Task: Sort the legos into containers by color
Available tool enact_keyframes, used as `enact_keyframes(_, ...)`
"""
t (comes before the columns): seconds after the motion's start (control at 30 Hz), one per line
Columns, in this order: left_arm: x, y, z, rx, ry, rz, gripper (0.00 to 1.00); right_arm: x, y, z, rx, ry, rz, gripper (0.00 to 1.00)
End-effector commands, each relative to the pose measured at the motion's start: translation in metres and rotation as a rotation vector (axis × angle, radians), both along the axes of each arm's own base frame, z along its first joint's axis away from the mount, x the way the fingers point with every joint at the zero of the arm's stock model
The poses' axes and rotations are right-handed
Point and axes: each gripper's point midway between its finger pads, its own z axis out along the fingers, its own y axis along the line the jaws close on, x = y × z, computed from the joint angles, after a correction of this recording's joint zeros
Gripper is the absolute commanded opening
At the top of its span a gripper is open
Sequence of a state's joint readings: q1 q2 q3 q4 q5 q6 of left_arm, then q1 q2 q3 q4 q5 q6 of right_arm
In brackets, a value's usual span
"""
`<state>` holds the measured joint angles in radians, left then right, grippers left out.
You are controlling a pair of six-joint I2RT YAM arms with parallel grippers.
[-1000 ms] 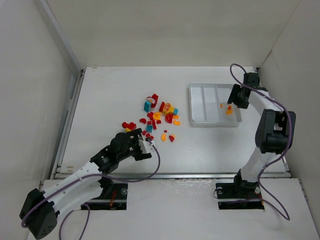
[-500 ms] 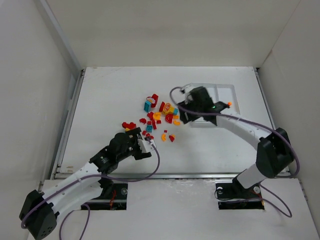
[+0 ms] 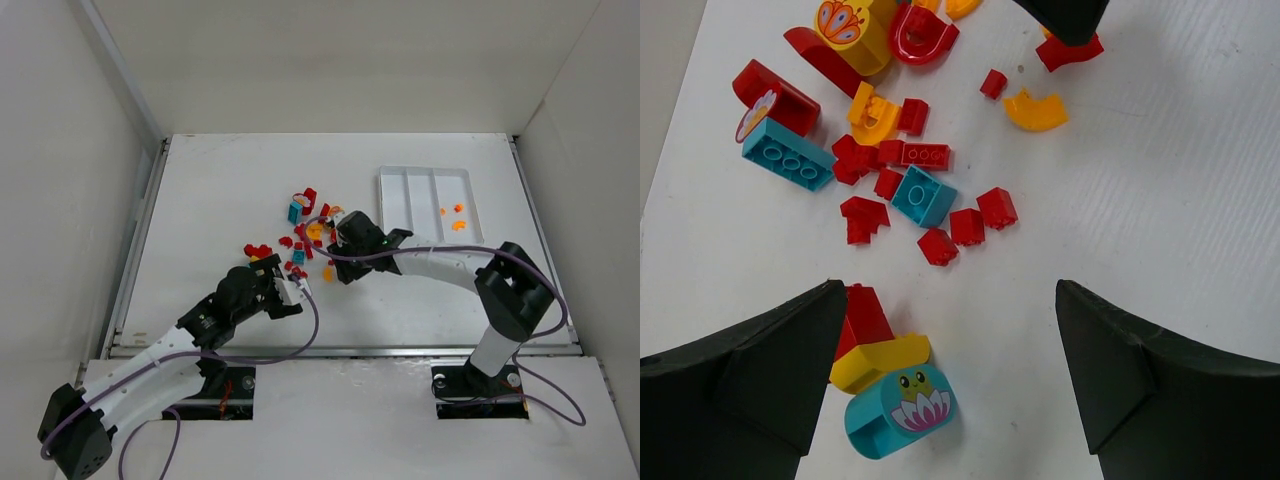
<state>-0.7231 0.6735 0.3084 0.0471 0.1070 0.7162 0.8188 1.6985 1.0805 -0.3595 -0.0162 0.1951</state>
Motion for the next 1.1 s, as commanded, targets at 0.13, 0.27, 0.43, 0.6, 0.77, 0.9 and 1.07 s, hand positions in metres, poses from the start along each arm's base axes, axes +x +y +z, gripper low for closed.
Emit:
enact_keyframes(0.13,-0.001,-0.002,0.004,-0.032,-0.012,0.002,0.83,0.035,0.023,0.039,0.058,-0.114,-0.049,0.45)
enact_keyframes(0.27,-0.001,-0.001,0.008,-0.063,-0.006,0.026,0.83,0.023,0.048,0.036,0.047,-0.119,0.037,0.45)
enact_keyframes(0.43,-0.002,0.008,0.008,-0.080,-0.004,0.079,0.83,0.025,0.051,0.021,0.032,-0.076,-0.008,0.45)
enact_keyframes(0.6,0.009,0.016,0.019,-0.099,-0.066,0.148,0.83,0.030,0.051,0.001,-0.033,-0.043,-0.030,0.45)
enact_keyframes(0.77,0.010,0.019,0.017,-0.101,-0.066,0.168,0.83,0.035,0.050,-0.008,-0.055,-0.034,-0.078,0.45)
enact_keyframes(0.9,0.010,0.019,0.022,-0.115,-0.080,0.168,0.83,0.026,0.050,-0.017,-0.088,-0.019,-0.063,0.45)
enact_keyframes(1.07,0.010,0.019,0.022,-0.123,-0.087,0.168,0.84,0.015,0.062,-0.031,-0.115,-0.001,-0.025,0.45)
